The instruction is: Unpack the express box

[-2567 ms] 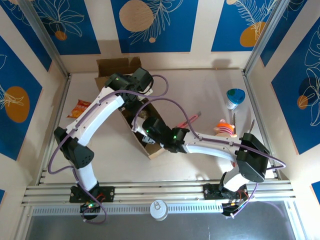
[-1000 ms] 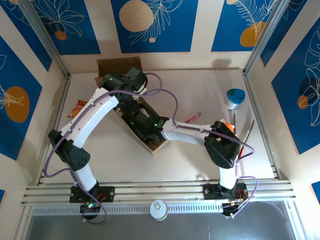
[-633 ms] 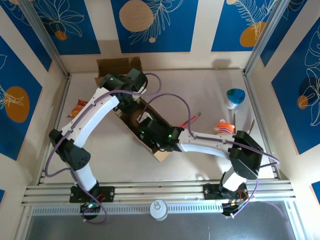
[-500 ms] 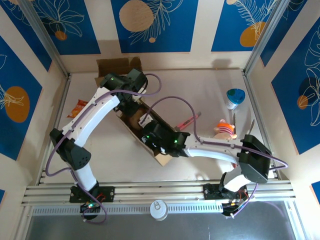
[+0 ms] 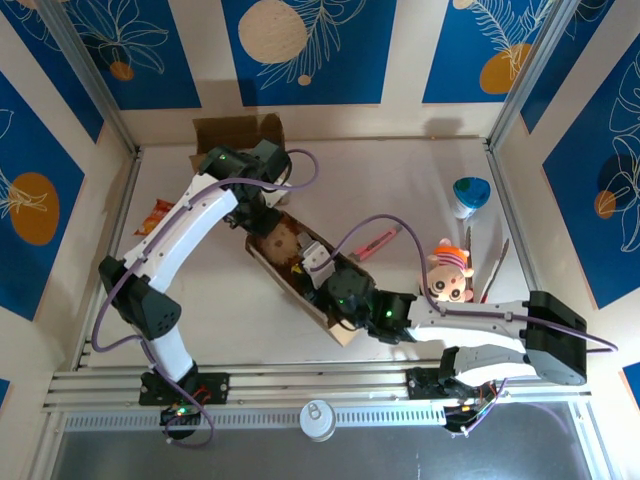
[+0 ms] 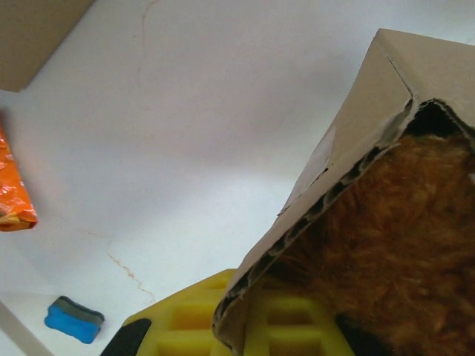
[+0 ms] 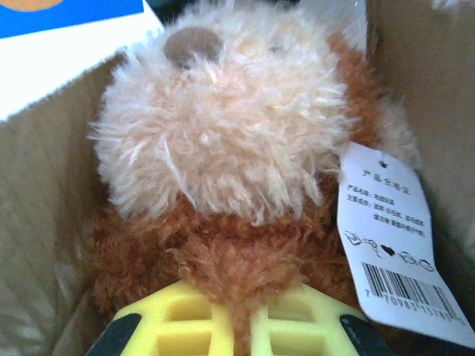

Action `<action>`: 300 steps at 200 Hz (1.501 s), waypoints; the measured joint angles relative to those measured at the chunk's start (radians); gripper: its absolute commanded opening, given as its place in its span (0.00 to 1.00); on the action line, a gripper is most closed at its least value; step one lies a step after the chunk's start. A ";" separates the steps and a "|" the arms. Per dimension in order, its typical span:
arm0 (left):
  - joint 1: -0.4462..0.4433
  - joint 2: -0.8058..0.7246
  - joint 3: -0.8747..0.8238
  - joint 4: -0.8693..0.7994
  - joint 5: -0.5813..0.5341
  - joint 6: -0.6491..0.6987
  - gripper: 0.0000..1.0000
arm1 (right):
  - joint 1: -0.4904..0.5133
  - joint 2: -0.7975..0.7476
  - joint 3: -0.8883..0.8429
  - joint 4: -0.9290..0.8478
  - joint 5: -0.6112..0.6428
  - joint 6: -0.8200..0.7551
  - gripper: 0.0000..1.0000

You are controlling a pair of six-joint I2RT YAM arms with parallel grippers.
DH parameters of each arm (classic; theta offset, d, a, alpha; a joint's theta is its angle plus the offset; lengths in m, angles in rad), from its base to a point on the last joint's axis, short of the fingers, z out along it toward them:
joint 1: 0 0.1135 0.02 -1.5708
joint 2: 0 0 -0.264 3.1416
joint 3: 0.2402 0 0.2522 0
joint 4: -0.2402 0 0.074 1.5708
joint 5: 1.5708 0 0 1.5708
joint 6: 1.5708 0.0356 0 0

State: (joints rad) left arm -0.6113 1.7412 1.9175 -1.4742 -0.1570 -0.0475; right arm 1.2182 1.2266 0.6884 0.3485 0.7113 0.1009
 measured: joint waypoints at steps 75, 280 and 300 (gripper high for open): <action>0.108 -0.058 -0.025 0.016 0.087 -0.008 0.00 | -0.022 0.047 0.151 -0.140 -0.022 0.024 0.00; 0.241 -0.186 -0.206 0.136 0.313 -0.038 0.00 | -0.121 -0.154 0.167 0.005 -0.232 0.110 0.00; 0.300 -0.163 -0.201 0.140 0.183 -0.069 0.00 | -0.175 -0.198 0.167 0.099 -0.233 0.154 0.00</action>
State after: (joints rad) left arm -0.3115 1.5787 1.7164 -1.3338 0.0265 -0.1169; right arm 1.0428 1.0283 0.8558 0.4477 0.4786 0.2546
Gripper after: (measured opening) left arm 0.052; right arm 0.066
